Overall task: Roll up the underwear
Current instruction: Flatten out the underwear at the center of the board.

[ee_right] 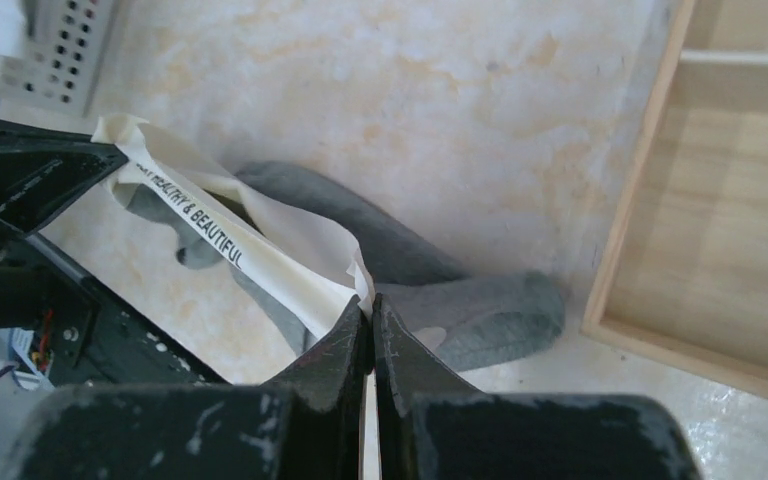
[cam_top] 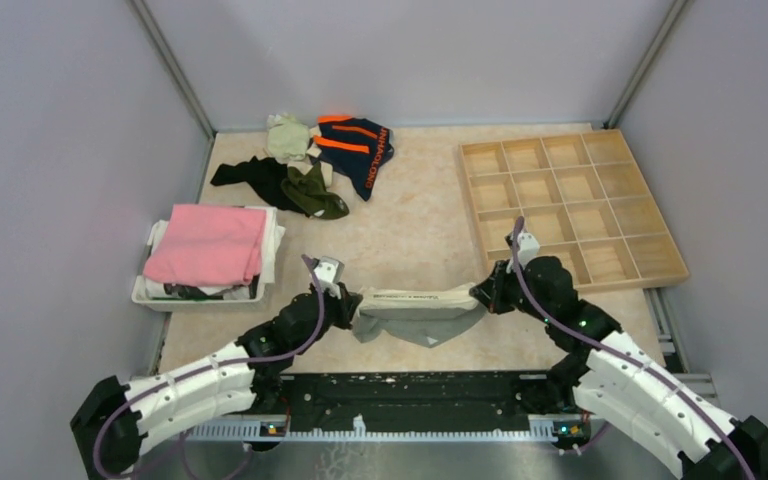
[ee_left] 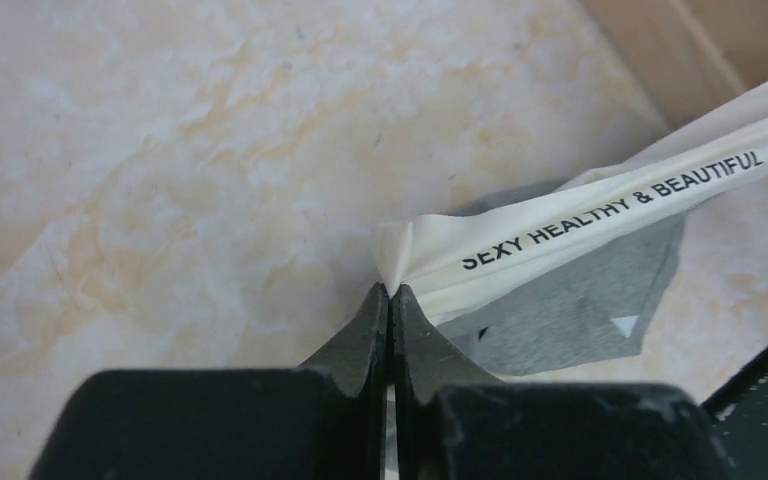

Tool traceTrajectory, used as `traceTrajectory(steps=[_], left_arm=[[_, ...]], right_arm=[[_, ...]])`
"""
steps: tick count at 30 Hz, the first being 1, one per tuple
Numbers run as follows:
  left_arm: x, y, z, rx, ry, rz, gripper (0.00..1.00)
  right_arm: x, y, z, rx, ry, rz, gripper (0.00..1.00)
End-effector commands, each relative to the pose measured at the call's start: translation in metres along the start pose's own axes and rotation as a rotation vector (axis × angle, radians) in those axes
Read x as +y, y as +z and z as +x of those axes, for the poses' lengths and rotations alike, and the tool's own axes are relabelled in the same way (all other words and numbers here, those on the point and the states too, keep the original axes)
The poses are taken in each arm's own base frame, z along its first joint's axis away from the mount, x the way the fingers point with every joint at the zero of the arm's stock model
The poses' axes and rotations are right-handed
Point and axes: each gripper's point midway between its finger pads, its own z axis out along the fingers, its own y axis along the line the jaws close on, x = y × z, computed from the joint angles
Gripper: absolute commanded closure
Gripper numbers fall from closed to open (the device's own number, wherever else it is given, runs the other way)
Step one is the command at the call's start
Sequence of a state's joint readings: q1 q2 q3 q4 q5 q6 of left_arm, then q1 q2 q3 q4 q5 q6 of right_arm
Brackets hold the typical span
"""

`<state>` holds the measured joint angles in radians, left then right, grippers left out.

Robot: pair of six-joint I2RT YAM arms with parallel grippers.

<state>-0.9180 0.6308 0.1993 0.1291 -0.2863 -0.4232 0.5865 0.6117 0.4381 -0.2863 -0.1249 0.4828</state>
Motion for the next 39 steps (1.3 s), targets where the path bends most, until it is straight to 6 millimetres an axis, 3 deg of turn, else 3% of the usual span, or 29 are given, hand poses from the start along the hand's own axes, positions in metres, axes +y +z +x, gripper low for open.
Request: traceTrajectory(steps=[1,4,9,16,21,26,35,39], left_arm=[[0.011,0.011,0.000,-0.036,-0.053,-0.078,0.91],[0.017,0.014,0.006,-0.015,-0.046,-0.110,0.85],[0.023,0.014,0.008,-0.012,-0.038,-0.143,0.62],[0.026,0.010,0.010,-0.004,-0.041,-0.155,0.53],[0.020,0.011,0.012,0.022,-0.040,-0.132,0.38],[0.020,0.014,0.020,0.115,-0.054,-0.176,0.38],[0.020,0.017,0.026,0.155,-0.070,-0.200,0.52],[0.022,0.018,0.028,0.168,-0.053,-0.209,0.53]], right_arm=[[-0.009,0.014,0.003,-0.020,0.078,0.033,1.00],[-0.013,0.018,0.007,-0.014,0.090,0.051,1.00],[-0.012,0.020,0.007,-0.015,0.091,0.042,1.00],[-0.011,0.021,0.008,-0.012,0.090,0.037,1.00],[-0.011,0.021,0.008,-0.008,0.089,0.035,1.00],[-0.011,0.022,0.008,-0.008,0.088,0.034,1.00],[-0.012,0.022,0.009,-0.005,0.086,0.037,1.00],[-0.013,0.020,0.010,-0.004,0.085,0.042,1.00]])
